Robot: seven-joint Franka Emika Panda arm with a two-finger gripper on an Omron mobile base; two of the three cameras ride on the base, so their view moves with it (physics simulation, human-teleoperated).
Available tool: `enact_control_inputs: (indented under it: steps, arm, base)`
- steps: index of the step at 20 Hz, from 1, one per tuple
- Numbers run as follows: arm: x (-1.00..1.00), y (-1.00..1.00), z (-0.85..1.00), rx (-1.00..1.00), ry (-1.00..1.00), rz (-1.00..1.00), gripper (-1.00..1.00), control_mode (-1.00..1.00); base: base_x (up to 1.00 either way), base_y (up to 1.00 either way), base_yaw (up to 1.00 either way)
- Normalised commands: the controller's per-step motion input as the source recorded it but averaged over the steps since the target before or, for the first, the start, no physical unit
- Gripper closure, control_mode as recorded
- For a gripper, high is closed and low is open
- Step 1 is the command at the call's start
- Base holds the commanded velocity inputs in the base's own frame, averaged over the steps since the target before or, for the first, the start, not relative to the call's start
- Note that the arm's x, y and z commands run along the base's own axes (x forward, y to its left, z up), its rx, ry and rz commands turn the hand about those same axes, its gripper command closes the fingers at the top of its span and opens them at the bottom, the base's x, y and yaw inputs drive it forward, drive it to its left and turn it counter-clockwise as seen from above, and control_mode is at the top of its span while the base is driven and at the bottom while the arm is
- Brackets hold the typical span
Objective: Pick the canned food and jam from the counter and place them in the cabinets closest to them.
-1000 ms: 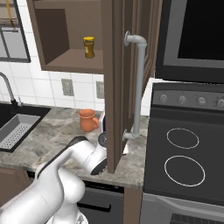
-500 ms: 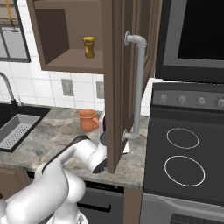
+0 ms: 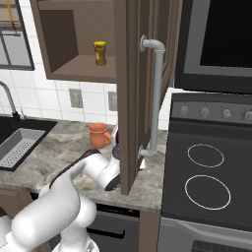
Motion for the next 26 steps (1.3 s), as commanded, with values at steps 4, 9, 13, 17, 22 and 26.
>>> enact_control_inputs:
  steps: [4,9,13,17,22,26]
  arm:
    - [0.0,0.0,0.0,0.0,0.0,0.0,-1.0,-1.0]
    - [0.0,0.0,-0.1,0.0,0.0,0.0,-1.0,-1.0]
    - [0.0,0.02,-0.2,0.0,0.0,0.0,-1.0,-1.0]
    - [0.0,0.03,-0.23,0.0,0.02,0.0,-1.0,-1.0]
    - [0.0,0.04,-0.21,0.0,0.01,0.0,-1.0,-1.0]
    - [0.0,0.05,-0.18,0.0,0.02,0.0,-1.0,-1.0]
  base:
    - [0.0,0.0,0.0]
    - [0.0,0.0,0.0]
    - [0.0,0.0,0.0]
    - [0.0,0.0,0.0]
    - [0.0,0.0,0.0]
    - [0.0,0.0,0.0]
